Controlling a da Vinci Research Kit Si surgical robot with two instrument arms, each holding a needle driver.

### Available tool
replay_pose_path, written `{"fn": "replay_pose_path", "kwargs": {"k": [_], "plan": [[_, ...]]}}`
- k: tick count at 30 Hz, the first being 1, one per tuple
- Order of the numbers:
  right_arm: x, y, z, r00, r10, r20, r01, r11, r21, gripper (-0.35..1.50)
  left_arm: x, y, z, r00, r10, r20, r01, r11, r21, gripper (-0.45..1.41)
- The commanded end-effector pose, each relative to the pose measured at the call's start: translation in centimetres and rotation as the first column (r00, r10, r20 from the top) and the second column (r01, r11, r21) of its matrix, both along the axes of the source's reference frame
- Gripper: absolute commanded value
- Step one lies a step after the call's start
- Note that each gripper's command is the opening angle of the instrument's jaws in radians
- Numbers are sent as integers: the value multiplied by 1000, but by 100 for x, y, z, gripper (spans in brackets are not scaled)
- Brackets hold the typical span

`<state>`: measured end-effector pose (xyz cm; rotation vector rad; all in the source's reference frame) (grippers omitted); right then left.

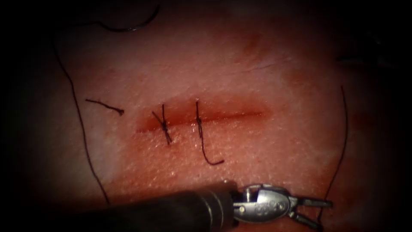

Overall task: Wound Closure
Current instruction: Set suture down out of the way, then pick up remaining tail of suture with left hand

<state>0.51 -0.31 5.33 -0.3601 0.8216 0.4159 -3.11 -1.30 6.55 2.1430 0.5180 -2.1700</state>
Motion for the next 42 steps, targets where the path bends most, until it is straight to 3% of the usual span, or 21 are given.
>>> {"fn": "replay_pose_path", "kwargs": {"k": [1,5,9,10,14,16,20,26,32,37,42], "plan": [[12,2,2,1000,-5,6,5,1000,9,146,0,8,-6,1000,-22,-17,22,1000,9,125],[22,-2,2,1000,-17,12,17,1000,20,146,15,31,-45,995,-75,-59,77,996,36,138],[30,-5,1,1000,-26,-9,27,999,18,146,36,49,-88,990,-113,-88,114,993,15,133],[32,-8,-2,999,-37,-28,37,999,16,148,53,57,-111,984,-138,-111,141,990,19,123],[41,-20,-7,996,-44,-76,47,998,33,148,80,61,-131,963,-194,-188,201,979,17,100],[54,-35,-10,995,-51,-86,57,996,69,148,99,64,-135,912,-274,-304,285,959,-10,71],[75,-56,-5,994,-56,-93,65,992,104,148,118,68,-128,866,-303,-398,319,947,-28,32],[111,-91,8,985,-69,-158,95,983,160,146,137,78,-93,817,-303,-491,322,946,-47,31],[126,-111,14,981,-77,-177,110,977,183,146,155,89,-61,776,-318,-544,337,939,-69,31],[127,-115,16,981,-84,-177,116,977,181,146,160,89,-46,753,-305,-583,335,940,-59,31],[126,-115,17,981,-84,-177,116,977,181,146,156,81,-45,770,-256,-585,291,956,-36,27]]}}
